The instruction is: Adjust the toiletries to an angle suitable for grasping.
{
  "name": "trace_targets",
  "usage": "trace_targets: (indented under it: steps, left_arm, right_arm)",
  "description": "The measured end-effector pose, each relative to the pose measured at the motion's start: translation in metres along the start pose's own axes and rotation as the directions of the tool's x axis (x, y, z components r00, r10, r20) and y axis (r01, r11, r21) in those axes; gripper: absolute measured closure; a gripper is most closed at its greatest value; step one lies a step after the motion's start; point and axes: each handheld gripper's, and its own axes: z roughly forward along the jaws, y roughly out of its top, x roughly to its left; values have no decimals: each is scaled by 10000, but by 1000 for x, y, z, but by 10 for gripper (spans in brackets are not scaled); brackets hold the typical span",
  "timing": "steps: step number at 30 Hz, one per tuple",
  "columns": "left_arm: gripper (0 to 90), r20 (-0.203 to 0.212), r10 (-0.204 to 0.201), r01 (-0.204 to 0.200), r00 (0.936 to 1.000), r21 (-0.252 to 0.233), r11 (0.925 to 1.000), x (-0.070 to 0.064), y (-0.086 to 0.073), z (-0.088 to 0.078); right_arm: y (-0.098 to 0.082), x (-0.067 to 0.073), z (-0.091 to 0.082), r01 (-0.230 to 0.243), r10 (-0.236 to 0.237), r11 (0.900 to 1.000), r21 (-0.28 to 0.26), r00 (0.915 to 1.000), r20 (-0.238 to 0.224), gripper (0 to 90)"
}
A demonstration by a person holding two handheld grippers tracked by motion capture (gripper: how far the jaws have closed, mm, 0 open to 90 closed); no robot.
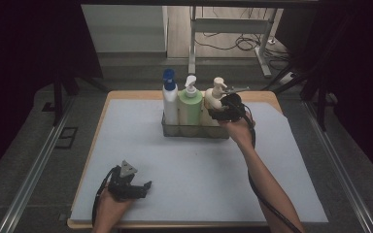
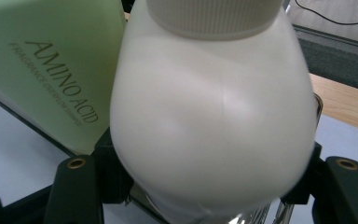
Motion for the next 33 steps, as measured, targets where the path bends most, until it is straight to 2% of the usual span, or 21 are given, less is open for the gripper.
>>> trace_targets:
  steps: [12, 18, 22, 25, 29, 33]
  left_arm:
    - [123, -12, 1, -1, 10000, -4, 10000, 0, 0, 0]
    - [123, -15, 9, -9, 10000, -1, 10000, 0, 0, 0]
    - [123, -13, 5, -5, 10000, -1, 10000, 0, 0, 0]
    - [123, -15, 6, -6, 10000, -3, 10000, 0, 0, 0]
    - [123, -15, 11, -11, 10000, 2, 10000, 0, 0, 0]
    - [123, -15, 9, -9, 10000, 2, 10000, 0, 0, 0]
  right_arm:
    - [-15, -6, -21, 121, -127, 9998, -141, 9990, -437, 366]
    - [-25, -13, -33, -135, 126, 9998, -113, 9971, -755, 431]
    - [-33, -20, -41, -292, 288, 9996, -30, 9957, -885, 491]
    - [-37, -25, -44, -317, 318, 9995, 15, 9963, -795, 527]
    - [-41, -31, -46, -377, 381, 9993, 84, 9980, -502, 638]
    - [-41, -35, -42, -159, 165, 9997, 187, 9994, -313, 759]
